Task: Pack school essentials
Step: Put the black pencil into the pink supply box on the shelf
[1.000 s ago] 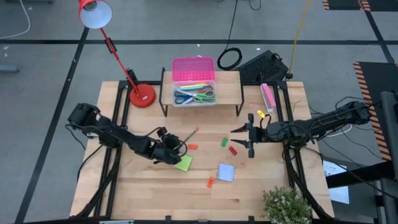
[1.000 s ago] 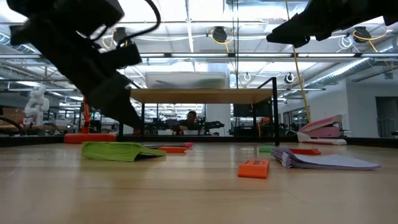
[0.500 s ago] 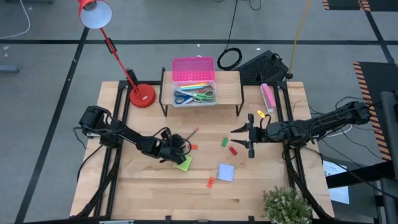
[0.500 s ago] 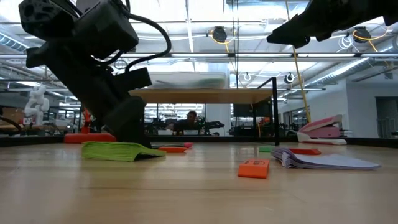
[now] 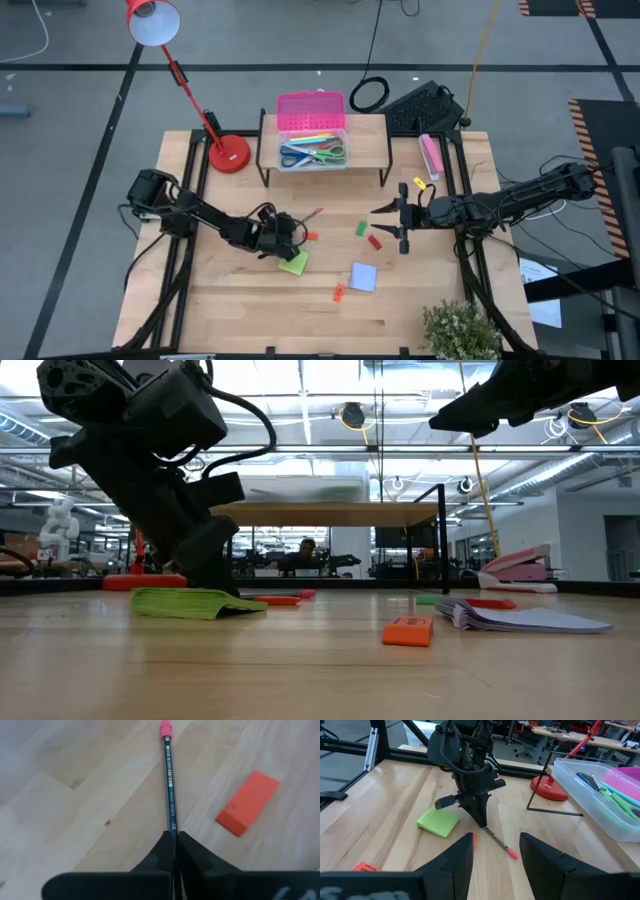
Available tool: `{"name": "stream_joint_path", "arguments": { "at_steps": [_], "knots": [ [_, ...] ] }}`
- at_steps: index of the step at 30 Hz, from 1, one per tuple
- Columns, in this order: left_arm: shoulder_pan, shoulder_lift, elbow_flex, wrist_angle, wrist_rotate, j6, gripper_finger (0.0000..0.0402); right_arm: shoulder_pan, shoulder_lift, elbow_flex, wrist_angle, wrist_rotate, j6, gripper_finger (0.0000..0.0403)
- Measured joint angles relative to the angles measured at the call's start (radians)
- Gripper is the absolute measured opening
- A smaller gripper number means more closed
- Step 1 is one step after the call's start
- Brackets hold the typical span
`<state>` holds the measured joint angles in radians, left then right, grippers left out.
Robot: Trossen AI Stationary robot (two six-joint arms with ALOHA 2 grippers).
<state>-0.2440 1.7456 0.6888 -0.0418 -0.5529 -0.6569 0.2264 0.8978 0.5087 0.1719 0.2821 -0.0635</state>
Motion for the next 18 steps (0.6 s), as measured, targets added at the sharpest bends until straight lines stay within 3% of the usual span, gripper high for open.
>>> {"name": "stream_joint_path", "arguments": {
  "at_steps": [5, 18],
  "knots": [
    [0.003, -0.033, -0.004, -0.012, 0.018, 0.034, 0.0024, 0.0, 0.0, 0.0, 0.0, 0.0, -0.001, 0.0153],
    [-0.001, -0.176, -0.006, -0.014, 0.073, 0.151, 0.0005, 0.0, 0.0, 0.0, -0.004, 0.0, -0.001, 0.0153]
  ]
}}
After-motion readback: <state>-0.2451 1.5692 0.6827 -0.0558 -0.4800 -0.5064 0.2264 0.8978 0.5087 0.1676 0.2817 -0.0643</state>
